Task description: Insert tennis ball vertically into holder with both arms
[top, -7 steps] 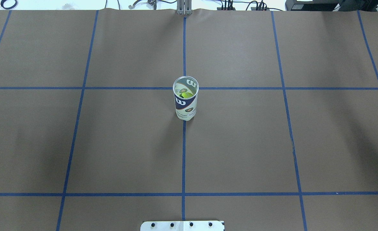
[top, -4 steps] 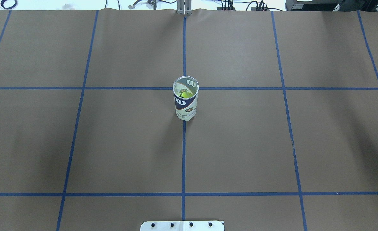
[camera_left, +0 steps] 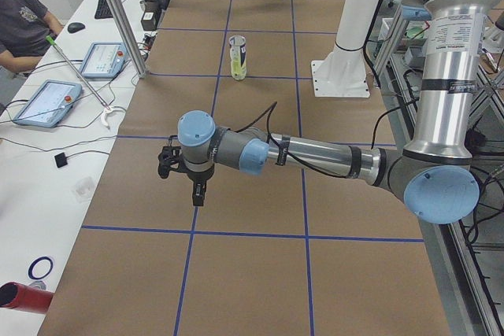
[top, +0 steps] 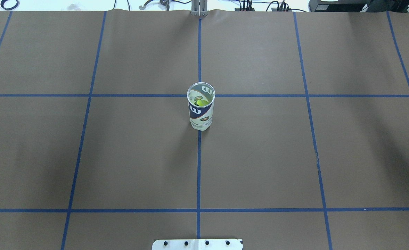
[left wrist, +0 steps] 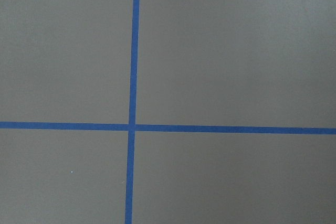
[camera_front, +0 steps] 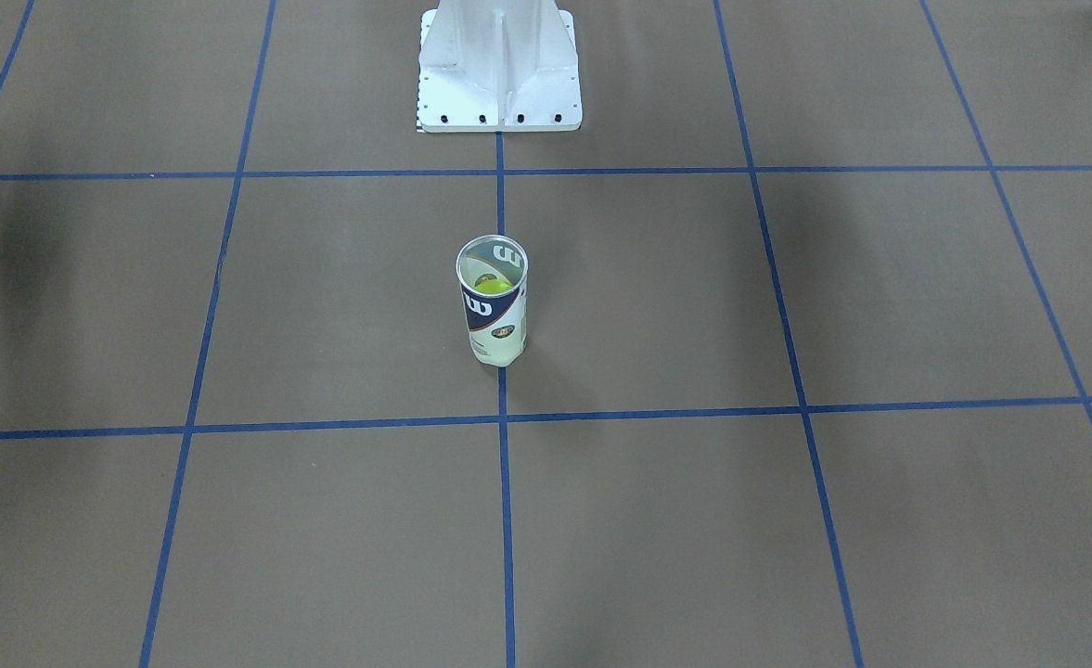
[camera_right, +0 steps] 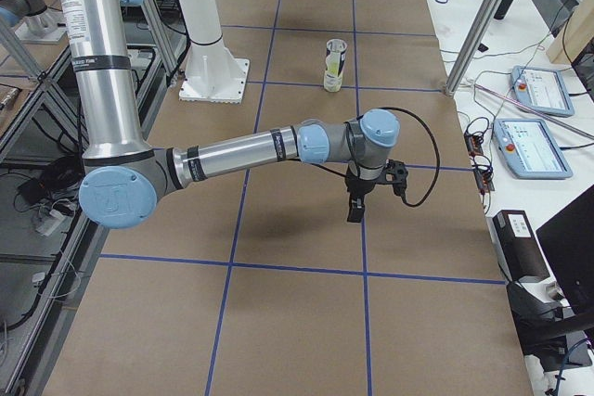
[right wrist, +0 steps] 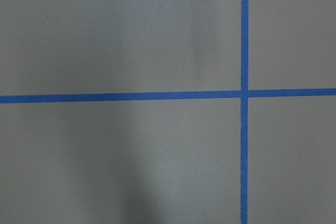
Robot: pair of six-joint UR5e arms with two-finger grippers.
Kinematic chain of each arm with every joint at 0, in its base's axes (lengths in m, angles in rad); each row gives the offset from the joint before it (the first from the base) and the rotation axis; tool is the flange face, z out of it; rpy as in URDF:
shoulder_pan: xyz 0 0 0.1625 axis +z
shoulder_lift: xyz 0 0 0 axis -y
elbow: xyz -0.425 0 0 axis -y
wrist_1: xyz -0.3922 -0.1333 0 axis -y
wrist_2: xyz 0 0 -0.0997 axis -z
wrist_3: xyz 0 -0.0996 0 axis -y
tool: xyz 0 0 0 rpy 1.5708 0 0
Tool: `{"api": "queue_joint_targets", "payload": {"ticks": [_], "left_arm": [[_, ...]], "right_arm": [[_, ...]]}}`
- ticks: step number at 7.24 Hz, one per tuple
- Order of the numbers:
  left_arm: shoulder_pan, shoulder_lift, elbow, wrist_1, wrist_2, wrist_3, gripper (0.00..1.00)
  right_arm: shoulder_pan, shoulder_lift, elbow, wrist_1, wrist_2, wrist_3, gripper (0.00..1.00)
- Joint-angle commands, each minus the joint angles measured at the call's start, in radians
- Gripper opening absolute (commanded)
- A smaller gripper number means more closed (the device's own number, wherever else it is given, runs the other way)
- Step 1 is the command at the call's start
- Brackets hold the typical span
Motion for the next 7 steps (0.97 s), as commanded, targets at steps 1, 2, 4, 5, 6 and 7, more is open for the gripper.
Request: {"api": "queue_joint_targets", "payload": {"ticks": [1,2,4,5,6,7], "left_arm": [[0.003,0.001,0.014,0.000,-0.004,0.003,1.00],[0.003,0.004,0.011,0.000,-0.012,0.005,1.00],[0.000,0.007,-0.004,-0.001,-0.114,0.002,1.00],[0.005,0.017,-0.016,-0.003,-0.093,-0.004,1.00],[0.003,0.018,-0.019,-0.006,-0.037,-0.003,1.00],[0.002,0.016,-0.016,-0.004,-0.030,-0.003,1.00]], "right_arm": [[0.004,0.003,0.010,0.002,0.024,-0.006,1.00],[0.004,0.010,0.017,0.002,0.024,0.003,1.00],[0.003,0.006,0.010,0.002,0.022,0.008,1.00],[0.004,0.006,0.048,-0.001,0.022,0.006,1.00],[0.004,-0.003,0.049,-0.001,0.019,0.006,1.00],[0.004,-0.011,0.043,-0.002,0.018,0.006,1.00]]}}
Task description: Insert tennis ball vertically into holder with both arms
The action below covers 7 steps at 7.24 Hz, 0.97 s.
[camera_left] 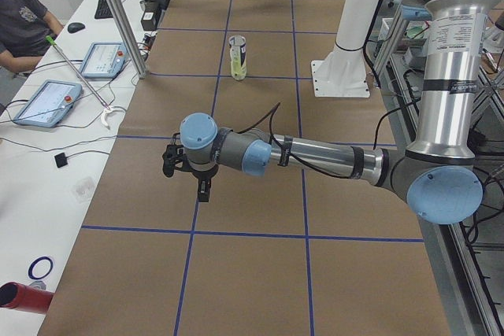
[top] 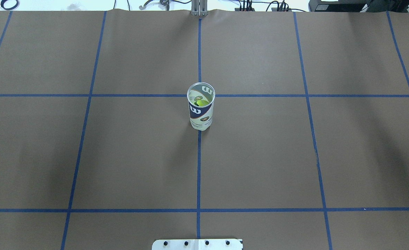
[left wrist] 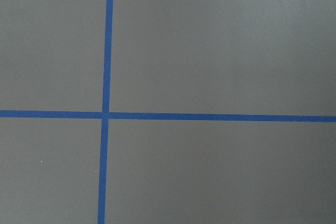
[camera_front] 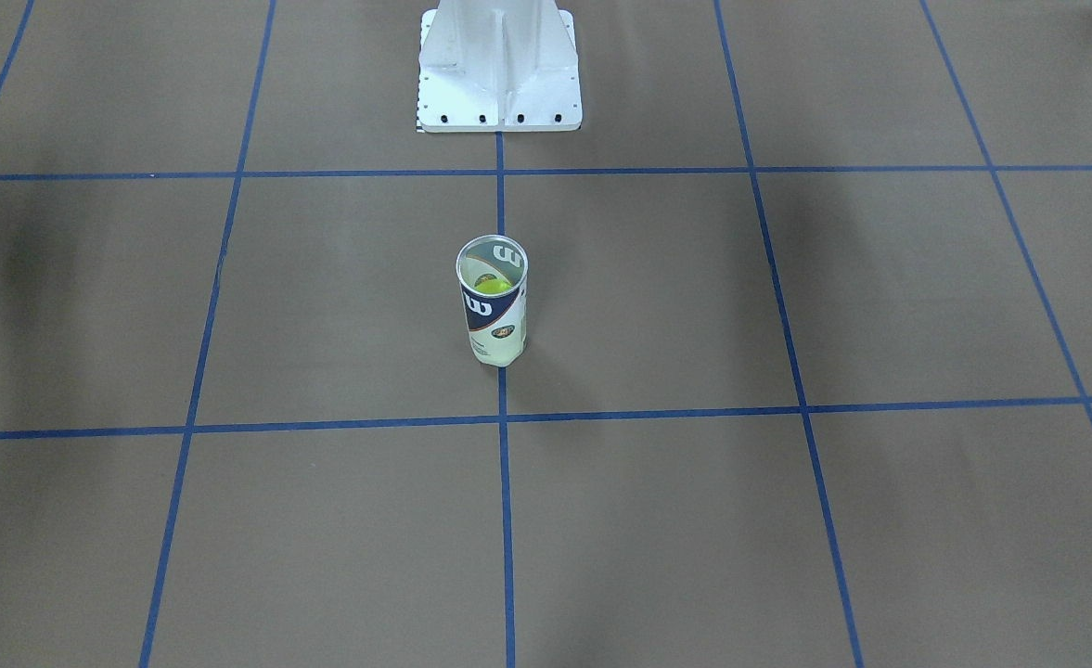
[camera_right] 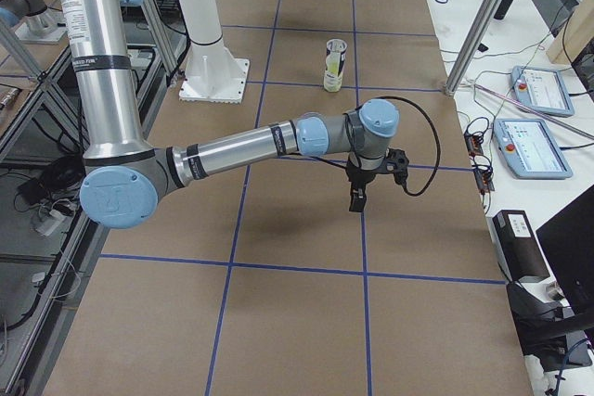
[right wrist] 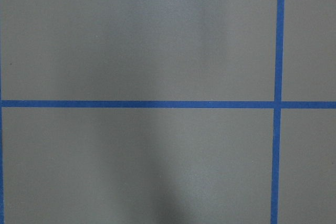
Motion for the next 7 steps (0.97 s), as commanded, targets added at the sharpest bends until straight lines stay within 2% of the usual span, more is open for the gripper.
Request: {"api": "queue_joint_targets", "payload": {"ticks": [1,7], "left_arm": [[0.000,0.002,-0.001,0.000,0.026,0.001,1.00],[0.000,-0.006,-0.001,-0.005,0.036,0.007,1.00]], "right_arm": [[0.000,-0.018,-0.029,0.000,0.002,0.000,1.00],[0.014,-0.022,-0.058,-0.002,0.021,0.005,1.00]]}}
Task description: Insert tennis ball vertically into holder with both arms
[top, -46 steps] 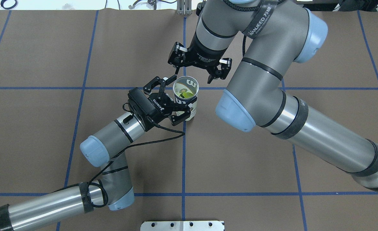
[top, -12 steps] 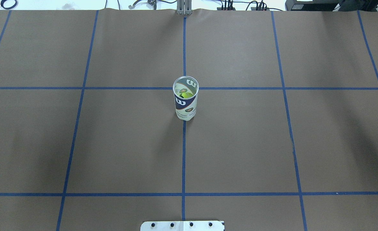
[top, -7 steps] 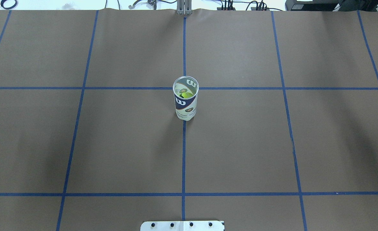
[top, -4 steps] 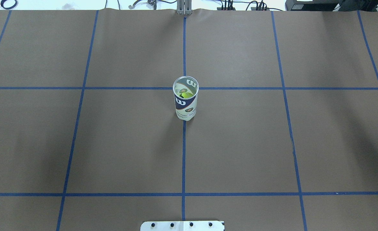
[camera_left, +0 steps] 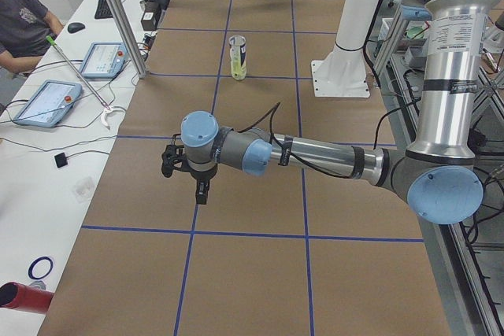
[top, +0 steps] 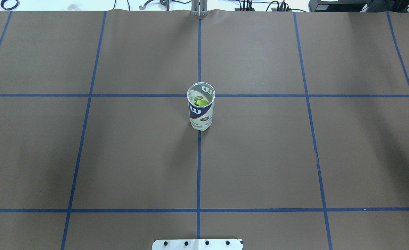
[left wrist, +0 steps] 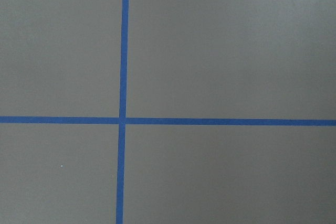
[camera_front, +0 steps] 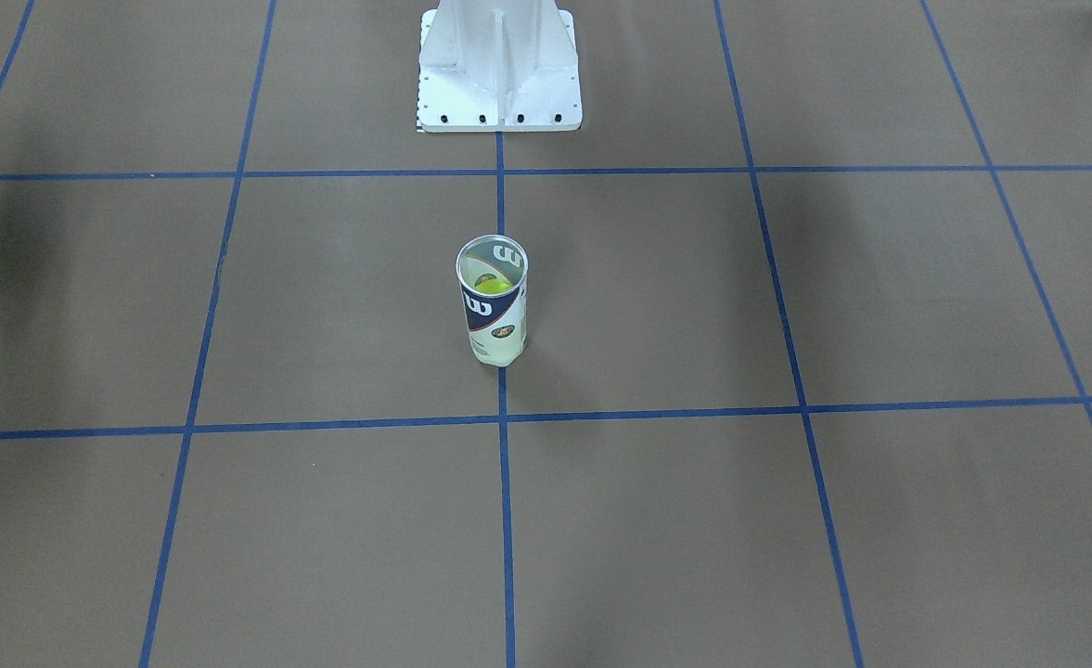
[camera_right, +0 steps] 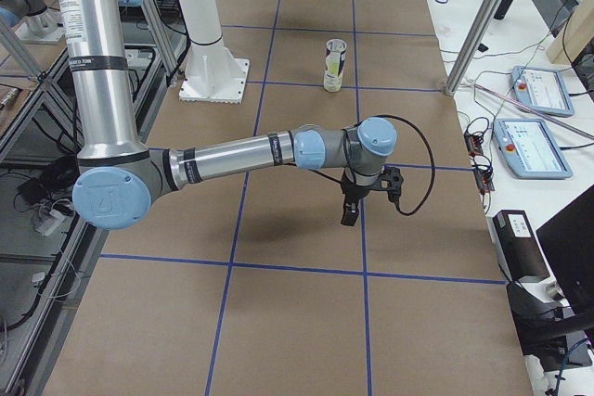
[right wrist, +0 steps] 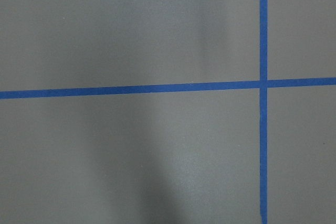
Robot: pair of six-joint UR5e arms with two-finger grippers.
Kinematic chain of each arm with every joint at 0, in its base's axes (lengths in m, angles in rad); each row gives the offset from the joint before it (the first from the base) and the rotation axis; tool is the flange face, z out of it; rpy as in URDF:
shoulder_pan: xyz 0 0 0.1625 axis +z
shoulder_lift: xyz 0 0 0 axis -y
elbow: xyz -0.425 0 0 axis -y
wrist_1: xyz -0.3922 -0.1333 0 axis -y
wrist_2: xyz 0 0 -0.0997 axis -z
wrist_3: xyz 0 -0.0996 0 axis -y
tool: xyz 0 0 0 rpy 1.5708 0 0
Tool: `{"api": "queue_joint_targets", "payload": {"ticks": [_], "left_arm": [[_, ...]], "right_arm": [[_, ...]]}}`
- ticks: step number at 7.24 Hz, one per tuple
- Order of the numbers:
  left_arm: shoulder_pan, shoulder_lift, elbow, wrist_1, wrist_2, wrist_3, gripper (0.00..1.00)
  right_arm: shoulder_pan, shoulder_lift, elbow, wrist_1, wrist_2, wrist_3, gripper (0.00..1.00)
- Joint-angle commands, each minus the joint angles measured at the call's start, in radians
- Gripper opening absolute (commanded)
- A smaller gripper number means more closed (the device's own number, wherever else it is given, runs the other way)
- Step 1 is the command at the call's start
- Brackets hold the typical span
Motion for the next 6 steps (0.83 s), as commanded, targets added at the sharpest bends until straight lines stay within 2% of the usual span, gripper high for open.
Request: {"api": "queue_joint_targets", "payload": {"ticks": [1,4,5,6], "left_arm": [[0.000,-0.004,0.000,-0.002,0.070,0.006,1.00],[0.006,-0.007,0.007,0.007,0.125,0.079,1.00],[0.008,-0.007,0.009,0.007,0.155,0.084,1.00],[0.006,-0.007,0.007,0.009,0.158,0.084,1.00]], "right_arm": [[0.009,0.001,-0.016,0.001,0.008,0.002,1.00],[0.014,0.011,-0.036,0.003,0.015,0.002,1.00],[0.016,0.012,-0.039,0.035,0.015,0.002,1.00],[0.014,0.012,-0.100,0.126,0.013,0.002,1.00]]}}
